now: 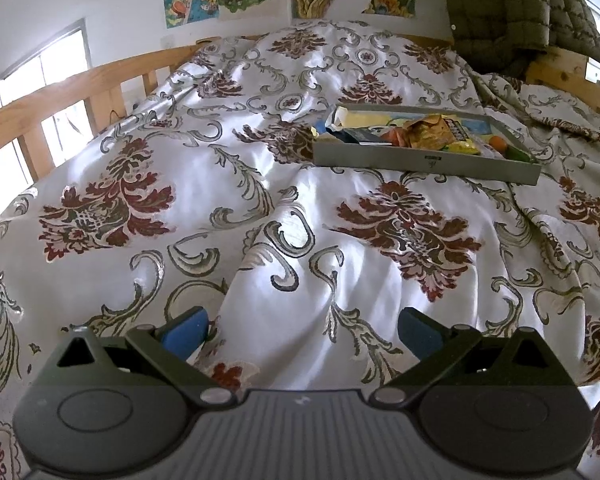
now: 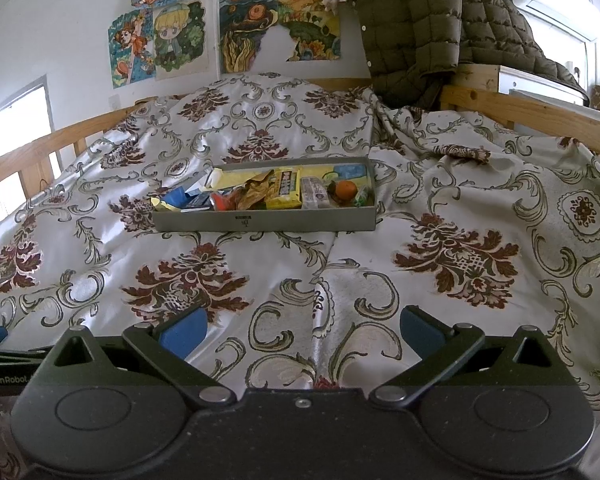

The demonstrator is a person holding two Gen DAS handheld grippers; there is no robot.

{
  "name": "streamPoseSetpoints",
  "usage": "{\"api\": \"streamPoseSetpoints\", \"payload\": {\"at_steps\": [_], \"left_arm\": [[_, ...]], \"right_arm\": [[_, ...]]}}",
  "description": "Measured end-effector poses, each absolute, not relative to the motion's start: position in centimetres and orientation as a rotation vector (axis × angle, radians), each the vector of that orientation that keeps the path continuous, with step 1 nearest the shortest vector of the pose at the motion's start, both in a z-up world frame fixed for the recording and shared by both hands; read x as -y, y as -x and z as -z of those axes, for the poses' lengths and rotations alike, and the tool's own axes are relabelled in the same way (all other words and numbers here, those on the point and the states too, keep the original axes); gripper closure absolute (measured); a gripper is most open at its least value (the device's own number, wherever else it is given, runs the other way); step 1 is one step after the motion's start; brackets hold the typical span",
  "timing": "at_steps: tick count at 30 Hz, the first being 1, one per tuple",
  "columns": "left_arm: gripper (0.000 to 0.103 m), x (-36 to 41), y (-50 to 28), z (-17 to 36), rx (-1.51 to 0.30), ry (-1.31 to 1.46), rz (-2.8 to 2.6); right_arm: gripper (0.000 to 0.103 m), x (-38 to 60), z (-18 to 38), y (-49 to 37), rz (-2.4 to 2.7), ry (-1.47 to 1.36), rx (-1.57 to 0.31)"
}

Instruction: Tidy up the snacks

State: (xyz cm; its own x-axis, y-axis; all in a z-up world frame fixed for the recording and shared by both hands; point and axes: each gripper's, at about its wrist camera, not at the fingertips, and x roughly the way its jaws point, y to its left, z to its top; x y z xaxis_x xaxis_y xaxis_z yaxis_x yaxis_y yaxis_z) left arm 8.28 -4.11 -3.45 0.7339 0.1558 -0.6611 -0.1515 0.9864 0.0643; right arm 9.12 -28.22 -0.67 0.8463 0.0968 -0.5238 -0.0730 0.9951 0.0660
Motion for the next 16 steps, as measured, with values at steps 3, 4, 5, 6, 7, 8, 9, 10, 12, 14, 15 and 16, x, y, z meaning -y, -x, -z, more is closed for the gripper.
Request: {"api": "streamPoseSetpoints", "payload": {"at_steps": [3,4,5,6,7,8,9,10,12,14,15,16], "left_arm": [[0.000,4.04,-8.27,3.53,-0.731,-0.006,-0.170],[0.000,4.03,-8.27,3.53,-0.731,-0.005,-0.169],[0.000,4.03,-8.27,3.53,-0.730,-0.005,-0.170],[0.000,4.02,-8.27,3.53,-0.730,-0.005,-0.170],[0.000,3.99,-8.28,3.54,-0.730,-0.005,-0.170],[0.000,3.98,-8.27,3.54,-0.730,-0.004,-0.170],[0.000,3.98,-8.28,3.54,-0.730,-0.005,-0.170],[0.000,3.97,-8.28,3.54,-0.730,-0.005,-0.170],[0.000,3.95,-8.29,3.55,-0.732,-0.005,-0.170],[0.000,3.92,-8.30,3.61,-0.735,-0.006,-0.174],[0.000,3.90,-8.34,3.64,-0.738,-0.006,-0.175],[0.000,3.88,-8.37,3.67,-0.740,-0.006,-0.177]], "right_arm": [[0.001,28.15,0.76,-9.02,-0.091,-0.041,-0.560],[0.001,28.14,0.79,-8.95,-0.091,-0.039,-0.562],[0.001,28.16,0.85,-8.88,-0.092,-0.037,-0.563],[0.001,28.12,0.88,-8.78,-0.093,-0.035,-0.565],[0.001,28.14,0.97,-8.73,-0.094,-0.034,-0.567],[0.001,28.11,0.94,-8.65,-0.096,-0.032,-0.569],[0.001,28.07,0.96,-8.61,-0.097,-0.030,-0.570],[0.001,28.01,0.99,-8.99,-0.098,-0.029,-0.573],[0.001,28.00,1.00,-8.95,-0.098,-0.031,-0.572],[0.001,28.00,1.04,-8.80,-0.098,-0.031,-0.574],[0.001,27.97,0.98,-9.01,-0.097,-0.030,-0.574],[0.001,27.98,1.00,-8.88,-0.097,-0.031,-0.575]]}}
